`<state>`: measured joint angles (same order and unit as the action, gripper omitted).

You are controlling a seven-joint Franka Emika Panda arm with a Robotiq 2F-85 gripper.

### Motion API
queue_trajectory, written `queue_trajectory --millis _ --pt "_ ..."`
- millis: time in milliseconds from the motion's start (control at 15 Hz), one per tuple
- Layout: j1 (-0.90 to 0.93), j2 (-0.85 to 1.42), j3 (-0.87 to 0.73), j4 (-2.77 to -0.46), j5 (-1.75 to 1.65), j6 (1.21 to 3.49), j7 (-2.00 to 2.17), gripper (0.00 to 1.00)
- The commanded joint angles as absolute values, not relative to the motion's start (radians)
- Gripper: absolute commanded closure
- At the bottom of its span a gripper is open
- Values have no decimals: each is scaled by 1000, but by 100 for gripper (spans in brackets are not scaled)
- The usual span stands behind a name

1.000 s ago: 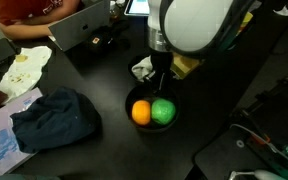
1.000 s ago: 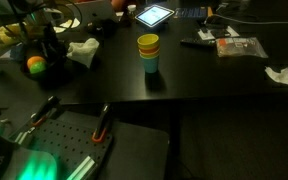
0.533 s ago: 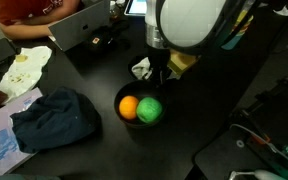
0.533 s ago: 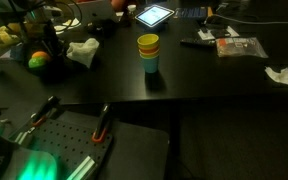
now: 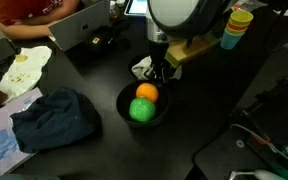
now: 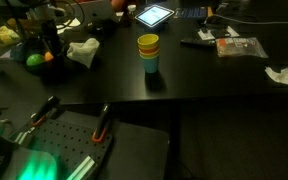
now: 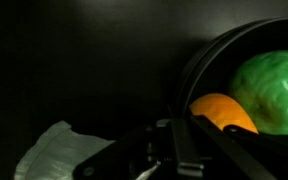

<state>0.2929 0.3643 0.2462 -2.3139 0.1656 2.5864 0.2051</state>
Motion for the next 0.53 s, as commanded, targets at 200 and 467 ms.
queue_trajectory --millis 200,467 --pt "262 257 233 -2276 194 2418 249 97" --pt "259 184 196 -2261 145 2353 293 97"
